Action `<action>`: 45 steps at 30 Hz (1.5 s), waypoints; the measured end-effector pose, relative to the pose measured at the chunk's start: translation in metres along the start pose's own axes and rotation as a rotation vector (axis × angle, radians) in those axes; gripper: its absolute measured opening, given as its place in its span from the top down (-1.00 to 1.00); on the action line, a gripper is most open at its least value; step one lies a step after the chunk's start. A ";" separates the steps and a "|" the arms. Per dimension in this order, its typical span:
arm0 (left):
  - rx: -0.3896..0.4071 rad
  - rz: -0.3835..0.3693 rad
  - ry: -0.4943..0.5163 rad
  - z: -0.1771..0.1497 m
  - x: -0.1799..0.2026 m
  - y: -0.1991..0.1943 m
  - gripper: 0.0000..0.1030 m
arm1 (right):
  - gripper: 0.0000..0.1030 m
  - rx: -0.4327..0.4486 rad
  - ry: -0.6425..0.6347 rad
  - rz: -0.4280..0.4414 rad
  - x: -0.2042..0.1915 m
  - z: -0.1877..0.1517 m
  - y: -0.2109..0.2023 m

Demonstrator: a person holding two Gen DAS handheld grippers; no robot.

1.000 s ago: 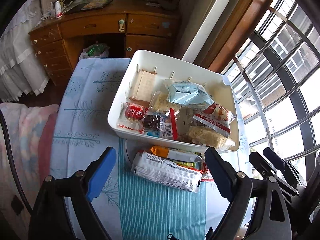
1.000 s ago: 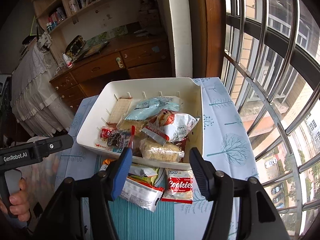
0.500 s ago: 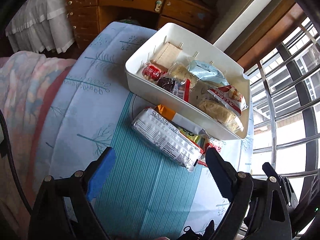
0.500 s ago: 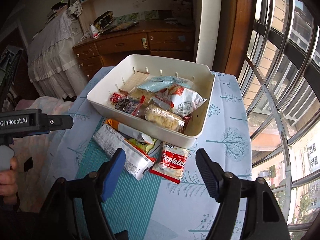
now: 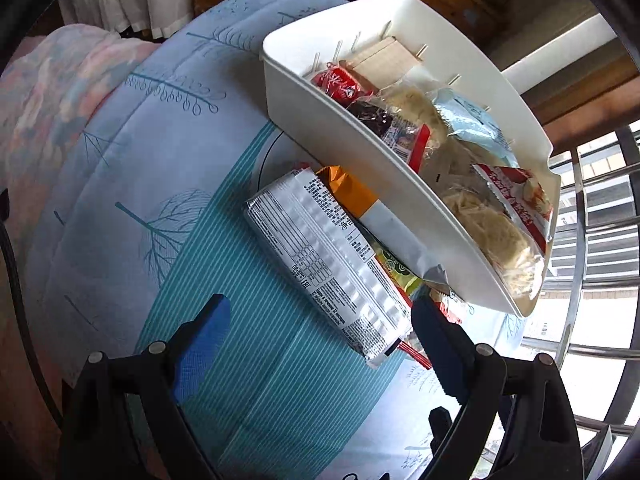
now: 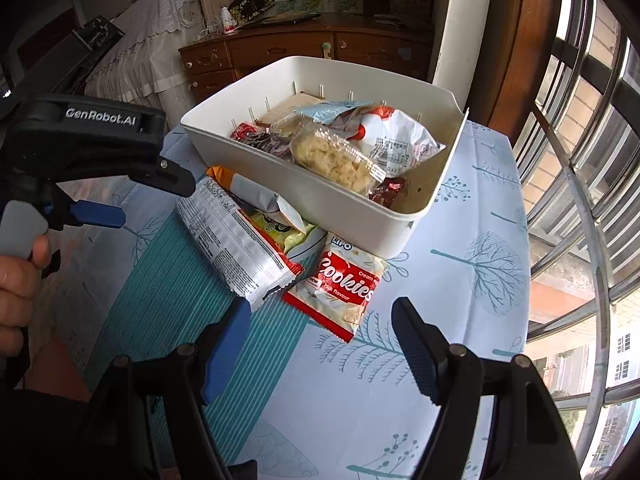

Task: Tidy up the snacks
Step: 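Grasp the white wafer packet with left tool while right tool grasps the LIPO Cookies packet, then lift both packets into the white tray and open both tools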

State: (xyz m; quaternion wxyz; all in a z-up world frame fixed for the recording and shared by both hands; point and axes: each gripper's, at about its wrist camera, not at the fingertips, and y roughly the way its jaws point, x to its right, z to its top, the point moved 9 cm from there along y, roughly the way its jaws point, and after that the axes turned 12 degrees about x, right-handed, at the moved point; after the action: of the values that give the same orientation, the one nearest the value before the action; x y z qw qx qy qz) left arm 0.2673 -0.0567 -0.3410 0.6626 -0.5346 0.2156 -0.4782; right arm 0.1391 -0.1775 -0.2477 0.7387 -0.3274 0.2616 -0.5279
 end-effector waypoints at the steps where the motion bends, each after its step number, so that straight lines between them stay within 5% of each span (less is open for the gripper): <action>1: -0.007 0.003 -0.018 -0.001 0.001 0.006 -0.76 | -0.43 -0.005 0.003 0.007 0.001 -0.004 0.005; 13: -0.007 0.063 -0.145 -0.001 0.004 0.049 -0.76 | -0.43 -0.020 0.044 0.026 0.011 -0.026 0.053; 22: -0.031 0.029 -0.207 -0.007 -0.003 0.069 -0.74 | -0.41 -0.017 0.070 0.027 0.014 -0.028 0.076; 25: -0.039 -0.009 -0.222 -0.009 -0.004 0.072 -0.59 | -0.33 -0.016 0.057 0.018 0.011 -0.029 0.079; 27: -0.039 -0.042 -0.222 -0.009 -0.002 0.071 -0.31 | -0.29 -0.012 0.052 0.011 0.008 -0.025 0.081; 30: -0.038 -0.043 -0.198 -0.010 0.000 0.069 -0.23 | -0.04 -0.006 0.052 0.015 0.004 -0.024 0.081; 35: -0.043 -0.057 -0.174 -0.009 0.004 0.066 -0.13 | 0.02 -0.005 0.063 0.014 0.002 -0.024 0.078; 45: -0.049 -0.024 -0.102 -0.011 -0.015 0.049 -0.02 | 0.85 0.006 0.054 -0.002 0.011 -0.013 0.068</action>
State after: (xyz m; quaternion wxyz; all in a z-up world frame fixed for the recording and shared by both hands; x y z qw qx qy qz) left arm 0.2722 -0.0509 -0.3930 0.6538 -0.5767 0.1868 -0.4530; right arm 0.1746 -0.1749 -0.3087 0.7319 -0.3109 0.2796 -0.5380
